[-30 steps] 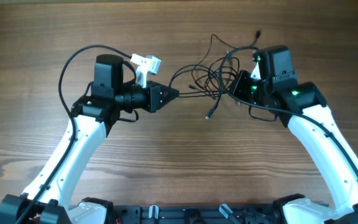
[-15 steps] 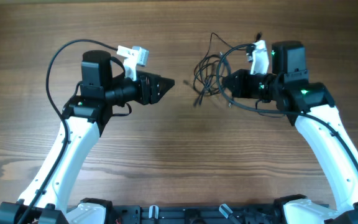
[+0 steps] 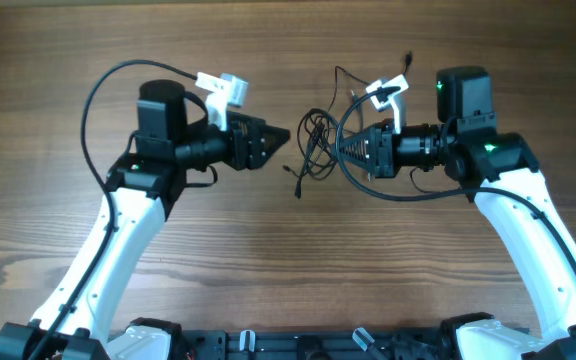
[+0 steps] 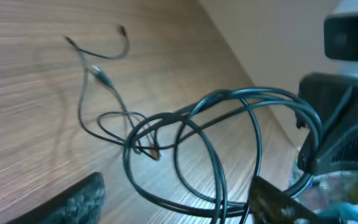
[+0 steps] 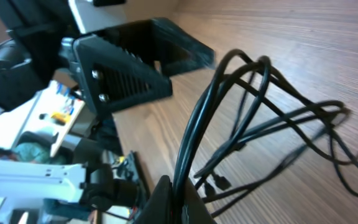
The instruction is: Untangle cables
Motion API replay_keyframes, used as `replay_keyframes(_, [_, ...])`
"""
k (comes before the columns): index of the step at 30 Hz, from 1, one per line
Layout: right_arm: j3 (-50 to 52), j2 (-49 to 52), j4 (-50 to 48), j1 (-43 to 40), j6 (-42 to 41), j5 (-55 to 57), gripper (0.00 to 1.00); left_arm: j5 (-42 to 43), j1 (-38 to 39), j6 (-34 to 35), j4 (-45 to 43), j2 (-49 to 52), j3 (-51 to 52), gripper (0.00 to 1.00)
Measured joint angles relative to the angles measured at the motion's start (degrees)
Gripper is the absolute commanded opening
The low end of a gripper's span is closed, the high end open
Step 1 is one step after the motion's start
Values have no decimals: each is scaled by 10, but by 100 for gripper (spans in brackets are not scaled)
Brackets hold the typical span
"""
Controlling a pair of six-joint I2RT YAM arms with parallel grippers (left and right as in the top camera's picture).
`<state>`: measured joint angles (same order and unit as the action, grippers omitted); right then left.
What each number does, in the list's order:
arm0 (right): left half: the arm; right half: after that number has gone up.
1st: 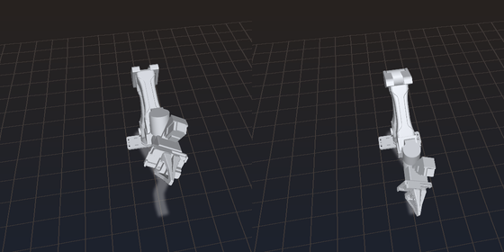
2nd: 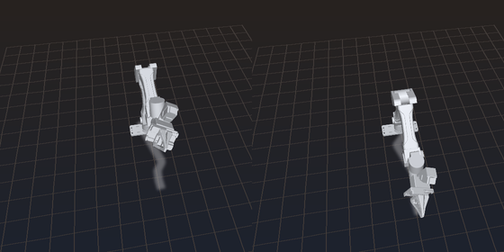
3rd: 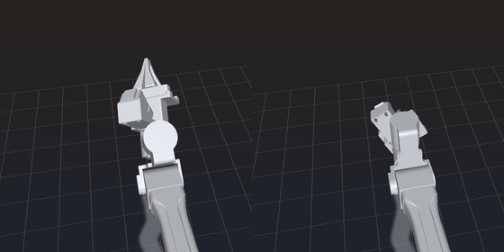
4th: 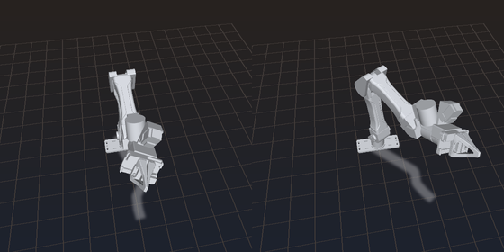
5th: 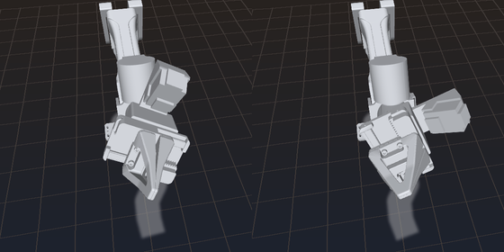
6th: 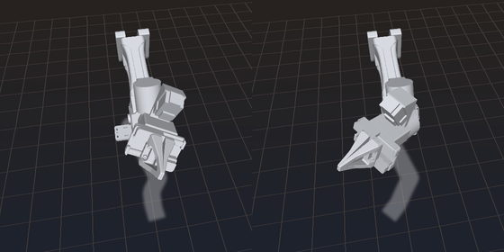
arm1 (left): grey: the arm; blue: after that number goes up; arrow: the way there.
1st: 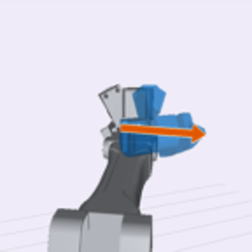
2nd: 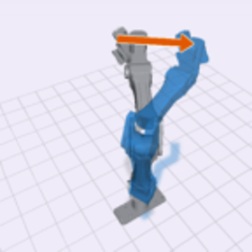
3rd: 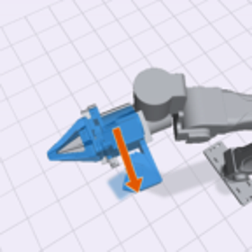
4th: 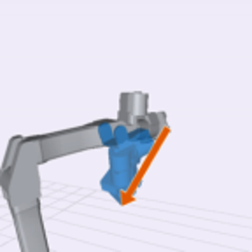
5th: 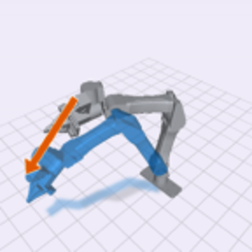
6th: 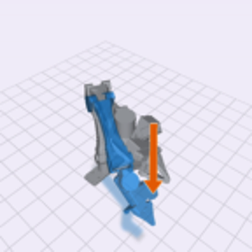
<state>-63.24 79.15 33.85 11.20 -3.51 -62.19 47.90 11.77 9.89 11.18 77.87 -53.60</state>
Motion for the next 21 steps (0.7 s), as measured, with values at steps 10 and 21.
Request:
replay_keyframes(10, [0,0,0,0,8,-93,4,-1,37,-2,-19,21,0,81])
replay_keyframes(21, [0,0,2,0,8,-153,4,-113,91,-4,-104,61,0,15])
